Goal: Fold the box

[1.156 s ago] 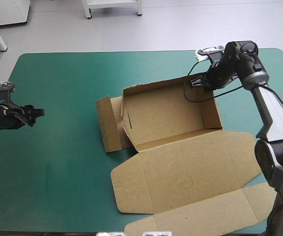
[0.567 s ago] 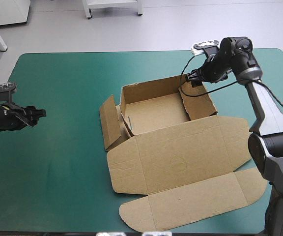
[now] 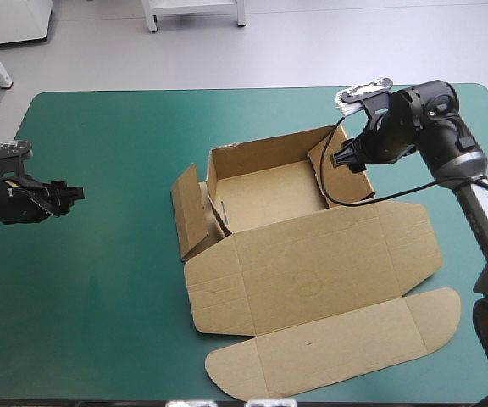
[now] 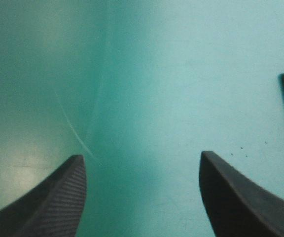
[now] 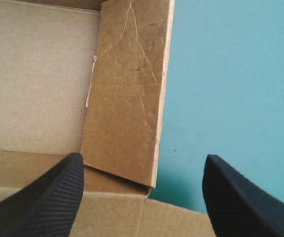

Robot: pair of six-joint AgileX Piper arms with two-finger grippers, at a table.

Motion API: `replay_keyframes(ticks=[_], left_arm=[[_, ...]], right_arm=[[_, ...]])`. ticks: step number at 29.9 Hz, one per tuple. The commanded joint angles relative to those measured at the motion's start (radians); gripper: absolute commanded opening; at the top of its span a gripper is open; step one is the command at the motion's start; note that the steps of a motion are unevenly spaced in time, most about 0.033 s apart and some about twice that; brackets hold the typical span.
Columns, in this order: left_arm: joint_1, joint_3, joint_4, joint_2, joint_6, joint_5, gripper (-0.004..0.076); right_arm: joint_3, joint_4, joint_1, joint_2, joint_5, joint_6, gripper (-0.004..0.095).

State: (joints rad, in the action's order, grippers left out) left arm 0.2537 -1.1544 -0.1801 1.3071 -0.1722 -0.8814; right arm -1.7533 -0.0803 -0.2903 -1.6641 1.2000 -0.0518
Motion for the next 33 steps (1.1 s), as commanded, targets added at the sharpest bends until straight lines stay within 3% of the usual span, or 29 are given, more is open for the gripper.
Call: replay_keyframes(ticks=[1,7,22,25,27,31,33], left_arm=[[-0.006,-0.025,-0.027,-0.033,-0.001,0.053,0.0476],[-0.006,-0.025,-0.046,-0.033,-0.002,0.054,0.0476],[-0.006,-0.025,-0.073,-0.033,-0.04,0.041,0.0476],[-0.006,-0.025,-0.073,-0.033,-0.042,0.039,0.0476],[-0.006,-0.025,-0.073,-0.033,-0.042,0.039,0.0476],[-0.006,-0.025,-0.073,-0.033,-0.042,0.039,0.0476],[-0.006,-0.025,-0.073,-0.033,-0.042,0.039,0.0476]], right_arm=[[-0.017,-0.016,0.002,0.006,-0.104,-0.015,0.0641],[-0.055,-0.017,0.002,-0.111,-0.148,-0.018,0.0691],[-0.194,-0.041,0.004,-0.368,-0.038,-0.015,0.0656],[-0.194,-0.051,0.004,-0.373,-0.044,-0.014,0.0541],[-0.194,-0.052,0.004,-0.373,-0.052,-0.012,0.0394],[-0.194,-0.046,0.015,-0.373,-0.052,-0.016,0.0003],[-0.194,-0.031,0.025,-0.373,-0.047,-0.023,-0.0012]])
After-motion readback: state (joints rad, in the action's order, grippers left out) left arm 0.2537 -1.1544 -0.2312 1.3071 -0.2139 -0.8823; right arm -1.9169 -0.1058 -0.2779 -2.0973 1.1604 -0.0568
